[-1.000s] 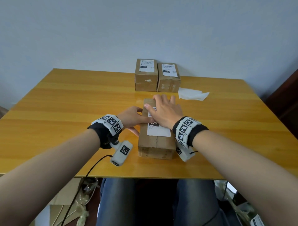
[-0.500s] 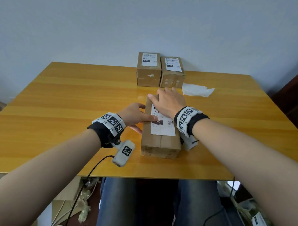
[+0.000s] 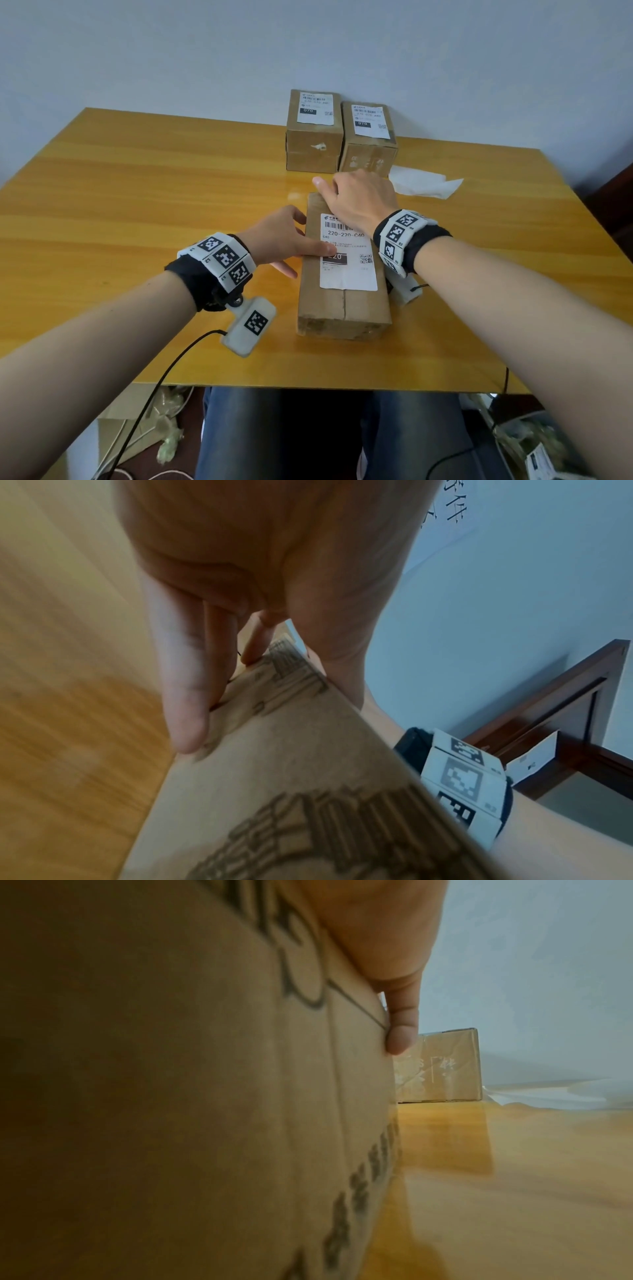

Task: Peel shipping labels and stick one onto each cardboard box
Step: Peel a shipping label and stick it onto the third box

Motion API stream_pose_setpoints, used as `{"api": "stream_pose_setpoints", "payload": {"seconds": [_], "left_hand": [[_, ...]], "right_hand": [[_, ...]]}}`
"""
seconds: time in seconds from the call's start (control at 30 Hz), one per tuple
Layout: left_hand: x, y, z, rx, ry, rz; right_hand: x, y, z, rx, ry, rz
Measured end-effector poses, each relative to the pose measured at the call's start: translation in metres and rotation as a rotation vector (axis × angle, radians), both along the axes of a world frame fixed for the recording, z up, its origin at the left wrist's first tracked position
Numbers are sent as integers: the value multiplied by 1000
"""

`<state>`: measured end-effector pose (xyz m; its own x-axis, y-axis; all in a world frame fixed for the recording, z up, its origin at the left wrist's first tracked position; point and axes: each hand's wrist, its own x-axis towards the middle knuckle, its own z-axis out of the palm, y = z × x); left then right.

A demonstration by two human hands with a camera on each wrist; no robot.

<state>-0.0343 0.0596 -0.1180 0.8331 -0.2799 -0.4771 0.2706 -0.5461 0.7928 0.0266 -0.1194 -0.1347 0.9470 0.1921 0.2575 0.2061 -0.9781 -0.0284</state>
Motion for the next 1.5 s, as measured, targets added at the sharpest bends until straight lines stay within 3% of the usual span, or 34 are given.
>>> {"api": "stream_pose_setpoints", "payload": {"seconds": [0.53, 0.7, 0.87, 1.1, 1.27, 1.5], "left_hand": [[8, -2, 1, 45, -18, -39], [7, -2, 0, 58, -47, -36], [3, -3, -2, 104, -86, -27], [4, 1, -8, 76, -89, 7], [8, 20, 0, 92, -86, 10], [13, 64, 31, 87, -237, 296]], "right_hand": [[24, -8, 1, 87, -60, 99], [30, -17, 2, 266, -42, 71], [32, -30, -3, 572, -6, -38], [13, -40, -1, 716, 246, 13], [-7, -54, -3, 837, 419, -78], [-27, -68, 5, 817, 399, -105]]}}
